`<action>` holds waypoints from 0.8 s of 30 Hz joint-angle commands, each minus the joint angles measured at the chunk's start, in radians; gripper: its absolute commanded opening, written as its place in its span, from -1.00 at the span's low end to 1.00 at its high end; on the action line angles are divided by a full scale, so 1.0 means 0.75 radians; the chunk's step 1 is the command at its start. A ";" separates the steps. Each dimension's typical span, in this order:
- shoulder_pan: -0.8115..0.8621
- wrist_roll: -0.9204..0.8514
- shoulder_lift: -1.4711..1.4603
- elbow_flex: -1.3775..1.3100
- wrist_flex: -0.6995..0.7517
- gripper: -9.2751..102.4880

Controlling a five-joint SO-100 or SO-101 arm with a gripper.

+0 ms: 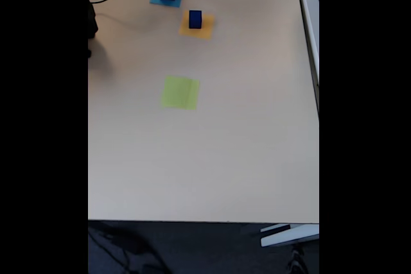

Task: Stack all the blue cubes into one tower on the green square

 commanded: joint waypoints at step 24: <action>0.350 -0.407 0.149 -0.391 0.405 -0.83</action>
